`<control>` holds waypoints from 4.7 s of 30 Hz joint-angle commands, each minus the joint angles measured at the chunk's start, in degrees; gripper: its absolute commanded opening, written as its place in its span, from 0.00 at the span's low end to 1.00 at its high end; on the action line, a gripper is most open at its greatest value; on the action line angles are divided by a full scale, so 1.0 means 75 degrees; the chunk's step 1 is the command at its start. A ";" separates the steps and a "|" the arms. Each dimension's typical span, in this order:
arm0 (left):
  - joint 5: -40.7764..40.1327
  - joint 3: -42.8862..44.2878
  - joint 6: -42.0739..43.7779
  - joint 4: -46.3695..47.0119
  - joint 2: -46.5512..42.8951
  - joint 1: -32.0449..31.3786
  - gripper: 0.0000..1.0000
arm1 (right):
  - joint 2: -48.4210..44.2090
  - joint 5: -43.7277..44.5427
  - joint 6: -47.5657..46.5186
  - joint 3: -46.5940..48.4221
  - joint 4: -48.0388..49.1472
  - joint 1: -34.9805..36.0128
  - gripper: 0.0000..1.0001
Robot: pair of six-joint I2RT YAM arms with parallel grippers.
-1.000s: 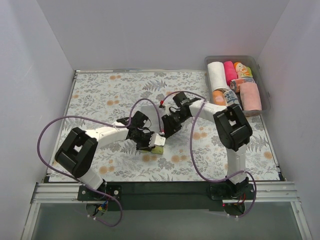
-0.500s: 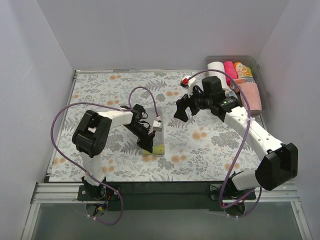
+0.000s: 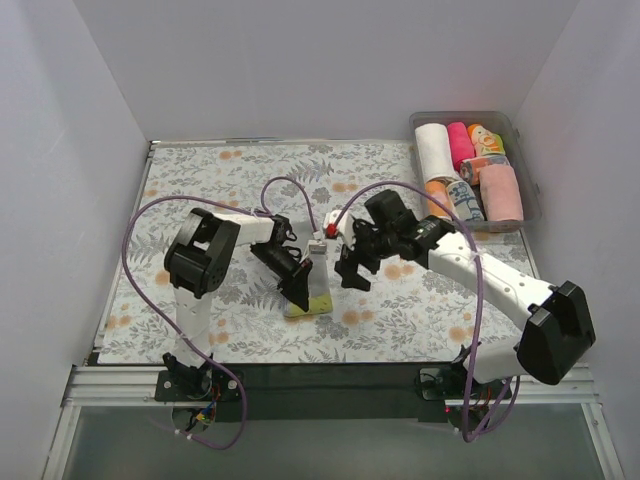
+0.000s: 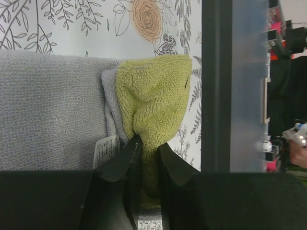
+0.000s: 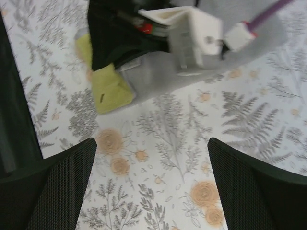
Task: Roll the towels
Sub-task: Roll the towel
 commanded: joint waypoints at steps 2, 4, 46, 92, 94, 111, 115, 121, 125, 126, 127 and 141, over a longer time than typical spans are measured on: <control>-0.2179 -0.0319 0.0325 0.0514 0.0868 -0.0038 0.06 | 0.0467 -0.0005 -0.0914 -0.0006 -0.0129 0.0731 0.80; -0.2250 -0.0296 0.0326 0.0514 0.0938 -0.0027 0.06 | 0.0738 -0.0088 -0.0763 0.0076 0.0000 0.1023 0.69; -0.1371 -0.0646 0.0244 0.1135 -0.2446 0.2410 0.43 | 0.3492 -0.1658 0.0702 -0.0476 0.1314 0.1870 0.01; -0.5589 -0.4619 0.1262 0.4954 -0.6211 -0.2722 0.47 | 0.7091 -0.4073 0.1430 0.2092 -0.0714 0.0580 0.01; -0.5648 -0.4783 0.1379 0.5002 -0.6094 -0.2734 0.43 | 0.7103 -0.4131 0.1441 0.2092 -0.0737 0.0556 0.01; -0.3212 -0.4141 0.1087 0.2555 -0.4746 -0.1844 0.00 | 0.5464 -0.3488 0.1407 0.1905 -0.0843 -0.0660 0.52; -0.2462 -0.3509 0.1427 0.1734 -0.3870 -0.1235 0.00 | 0.4306 -0.2658 0.1032 0.1403 -0.0692 -0.1025 0.57; -0.1641 -0.2256 0.1720 0.0516 -0.2265 -0.0520 0.00 | 0.2347 -0.1497 0.0762 0.0335 0.0198 -0.1155 0.58; -0.1360 -0.1529 0.1732 0.0058 -0.1278 -0.0110 0.01 | 0.1608 -0.0980 0.0505 -0.0169 0.0387 -0.0921 0.58; -0.1278 -0.1398 0.1743 -0.0024 -0.0917 0.0042 0.02 | 0.1456 -0.0886 0.0330 -0.0205 0.0364 -0.0677 0.57; -0.1266 -0.1281 0.1755 -0.0095 -0.0751 0.0113 0.02 | 0.1408 -0.0607 0.0224 -0.0228 0.0364 -0.0512 0.57; -0.1629 0.0513 0.1744 -0.0869 0.1184 0.0407 0.06 | 0.1793 0.0919 -0.0398 -0.0369 0.1722 0.2360 0.66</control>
